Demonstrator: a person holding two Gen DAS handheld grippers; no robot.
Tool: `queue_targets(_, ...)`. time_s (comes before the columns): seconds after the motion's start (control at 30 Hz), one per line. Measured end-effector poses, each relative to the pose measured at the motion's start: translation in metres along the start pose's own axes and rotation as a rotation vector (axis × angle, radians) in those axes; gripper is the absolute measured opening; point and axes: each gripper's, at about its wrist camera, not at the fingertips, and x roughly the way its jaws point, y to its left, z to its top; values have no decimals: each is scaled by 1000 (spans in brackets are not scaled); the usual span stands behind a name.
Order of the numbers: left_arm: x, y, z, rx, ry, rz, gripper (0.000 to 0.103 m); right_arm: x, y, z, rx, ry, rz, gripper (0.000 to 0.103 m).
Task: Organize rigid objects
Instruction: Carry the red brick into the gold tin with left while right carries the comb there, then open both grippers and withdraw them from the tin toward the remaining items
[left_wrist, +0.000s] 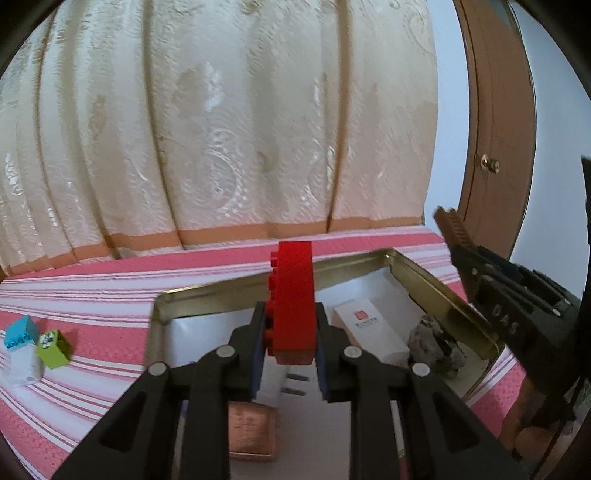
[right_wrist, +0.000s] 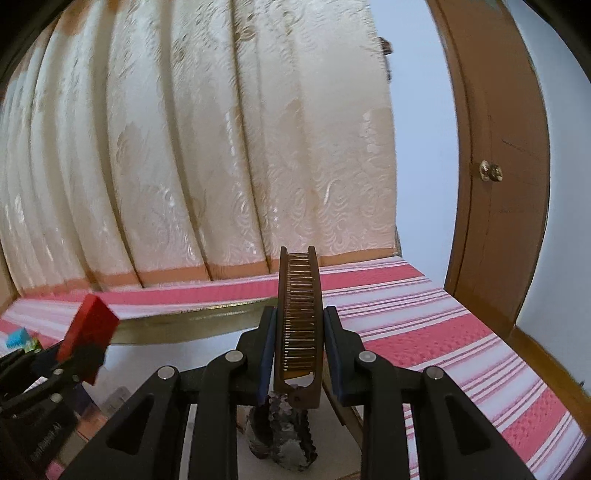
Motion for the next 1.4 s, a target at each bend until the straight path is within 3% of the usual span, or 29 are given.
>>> queue_targets(0.4,27,-17,-11,13,99,44,21,14,13,-6,-56,84,32,28)
queue_targets(0.9,32,-13,-11,7,128,50,22,23,23,-13,-75,132,78,28)
queue_targets(0.93,32,-13,-10,8,125,57,24,21,23,-13,-74,121,83,28)
queue_targets(1.0,29,-13,-11,7,113,59,48,17,25,-12,-77,90,86,33)
queue_targets(1.03,26,-13,-11,6,99,67,67,14,25,-12,-83,71,76,46)
queue_targets(1.07,20,-13,-11,5,66,73,87,10,24,-11,-80,48,65,65)
queue_targets(1.13,9,-12,-12,0,10,80,102,1,20,-9,-60,-14,30,85)
queue_targets(1.23,-1,-11,-11,5,-36,98,102,-10,14,-6,-36,-87,3,86)
queue_targets(1.4,-1,-3,-10,-21,-30,93,102,-7,10,-4,-3,-75,-10,86)
